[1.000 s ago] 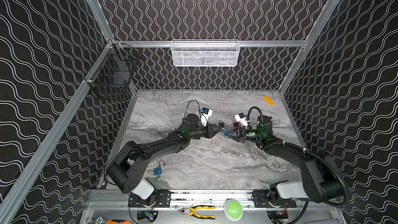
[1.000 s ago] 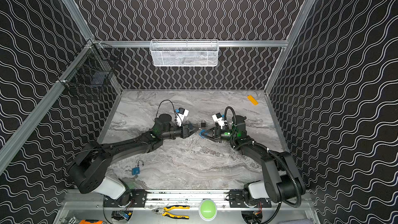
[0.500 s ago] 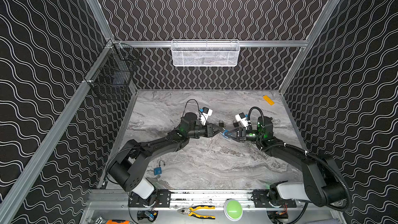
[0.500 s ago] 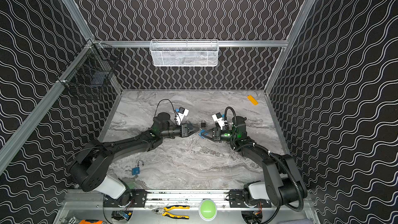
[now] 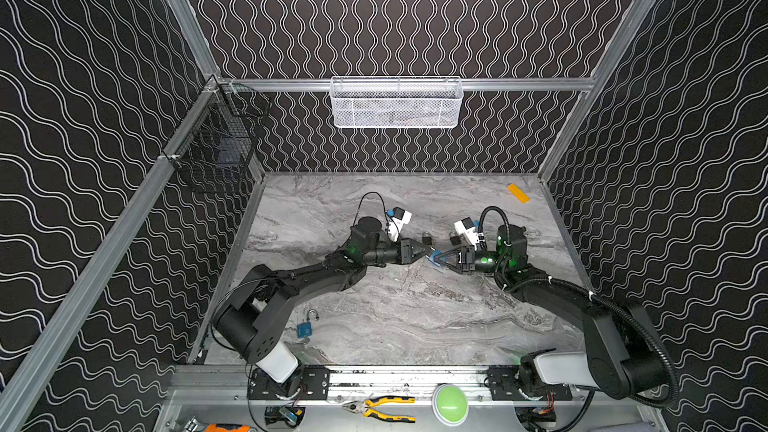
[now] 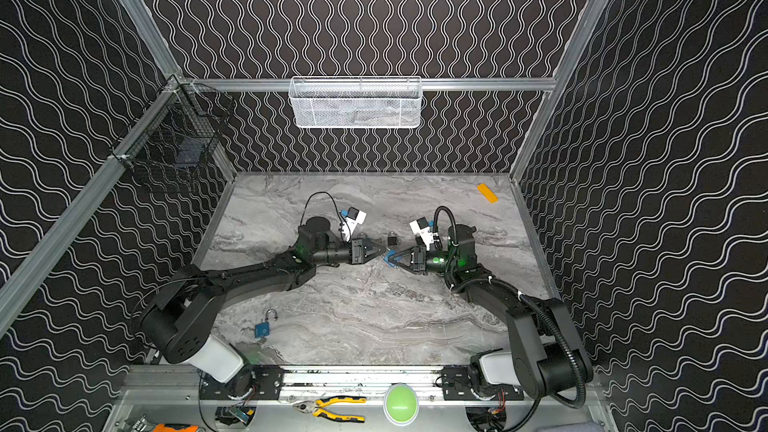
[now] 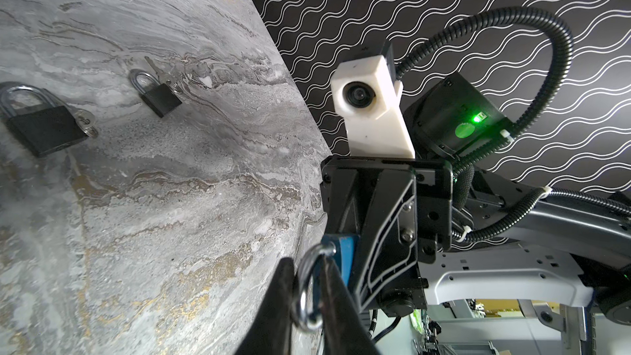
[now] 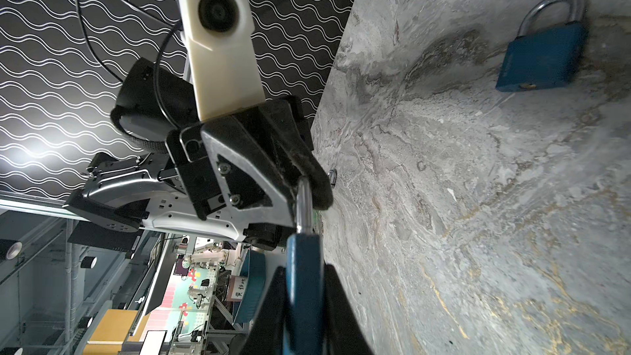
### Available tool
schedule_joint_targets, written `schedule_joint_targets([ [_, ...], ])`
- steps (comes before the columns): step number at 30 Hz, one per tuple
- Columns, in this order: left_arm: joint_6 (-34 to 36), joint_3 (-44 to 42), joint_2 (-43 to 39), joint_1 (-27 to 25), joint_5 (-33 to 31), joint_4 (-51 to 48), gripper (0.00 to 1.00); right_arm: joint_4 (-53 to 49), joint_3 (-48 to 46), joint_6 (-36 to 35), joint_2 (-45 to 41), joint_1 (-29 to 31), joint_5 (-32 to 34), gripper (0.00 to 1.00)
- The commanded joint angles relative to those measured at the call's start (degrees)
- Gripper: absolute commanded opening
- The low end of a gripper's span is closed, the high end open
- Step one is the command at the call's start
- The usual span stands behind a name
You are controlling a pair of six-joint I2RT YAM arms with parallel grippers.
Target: Lock with the key
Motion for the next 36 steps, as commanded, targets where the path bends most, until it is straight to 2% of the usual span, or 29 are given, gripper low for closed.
schedule_joint_targets([
  [1, -0.3, 0.9, 0.3, -0.3, 4.6, 4.8, 0.17, 1.9, 0.3, 0.2, 0.3, 0.0, 1.5, 0.0],
  [6, -0.3, 1.4, 0.9, -0.3, 4.8, 4.2, 0.1, 1.6, 0.3, -0.3, 0.4, 0.0, 1.2, 0.0],
  [9, -0.9, 2.2, 1.9, -0.3, 5.6, 4.3, 0.0, 1.4, 0.4, -0.7, 0.7, 0.0, 1.1, 0.0],
  [16, 1.8, 4.1, 1.4, -0.3, 1.1, -4.6, 0.0, 3.0, 0.3, 0.6, 1.6, 0.1, 1.8, 0.0],
  [18, 2.2, 4.3, 1.1, -0.2, -0.1, -5.9, 0.0, 3.7, 0.2, 1.1, 1.8, 0.0, 2.0, 0.11],
  [20, 1.4, 4.0, 0.8, 0.4, -0.6, -5.7, 0.0, 5.1, -0.2, 1.9, 2.1, 0.1, 2.2, 0.13],
  [24, -3.1, 1.3, 1.0, 2.3, 0.4, 1.1, 0.0, 8.6, -1.5, 4.2, 2.1, 0.0, 2.1, 0.31],
  [29, -4.3, 0.7, 1.1, 3.4, 1.0, 2.5, 0.0, 10.9, -2.7, 5.5, 2.0, 0.0, 2.0, 0.4],
  [36, -5.5, 0.7, 0.7, 4.0, 1.8, 4.1, 0.0, 16.1, -5.1, 7.9, 3.3, -0.1, 2.1, 0.43],
])
